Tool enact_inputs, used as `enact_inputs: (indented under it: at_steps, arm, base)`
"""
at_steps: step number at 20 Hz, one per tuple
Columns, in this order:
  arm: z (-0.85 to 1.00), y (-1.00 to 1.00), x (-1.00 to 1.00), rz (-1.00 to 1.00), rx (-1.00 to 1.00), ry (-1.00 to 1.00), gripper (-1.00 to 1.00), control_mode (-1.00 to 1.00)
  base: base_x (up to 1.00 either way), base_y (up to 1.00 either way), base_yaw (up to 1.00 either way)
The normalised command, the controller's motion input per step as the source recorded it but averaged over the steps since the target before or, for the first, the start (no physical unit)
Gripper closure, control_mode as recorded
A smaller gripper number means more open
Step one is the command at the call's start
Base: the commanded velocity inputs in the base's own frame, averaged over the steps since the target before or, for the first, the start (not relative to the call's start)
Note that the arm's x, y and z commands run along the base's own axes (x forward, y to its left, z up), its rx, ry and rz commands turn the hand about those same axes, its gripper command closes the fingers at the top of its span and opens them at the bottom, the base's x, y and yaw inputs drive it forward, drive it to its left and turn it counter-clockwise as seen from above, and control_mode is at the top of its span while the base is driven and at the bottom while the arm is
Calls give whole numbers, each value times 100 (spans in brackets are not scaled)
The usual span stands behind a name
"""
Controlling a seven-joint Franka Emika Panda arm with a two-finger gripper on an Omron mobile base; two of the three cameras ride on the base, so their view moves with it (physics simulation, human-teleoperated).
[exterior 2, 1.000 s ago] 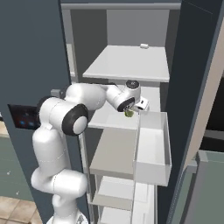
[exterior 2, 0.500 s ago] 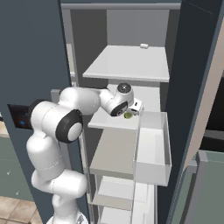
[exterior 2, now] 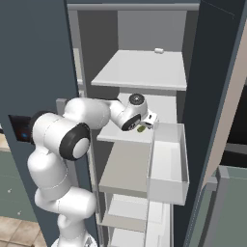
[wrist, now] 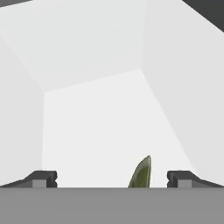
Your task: Take the lemon wedge from the fridge and place it on the plate with fish on the dining counter.
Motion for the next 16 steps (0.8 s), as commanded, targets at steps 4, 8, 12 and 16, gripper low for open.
enact_inputs:
  at_steps: [4,8,12,16]
  arm:
    - [0,0,-16,0,0,0,-100,-100]
    - [0,0,-10,0,0,0,-100,-100]
    - [-2,1,-6,0,0,0,-100,-100]
    - [-6,0,0,0,0,1,-100,-100]
  base:
    - [0,0,0]
    - [0,0,0]
    - [0,0,0]
    - [0,0,0]
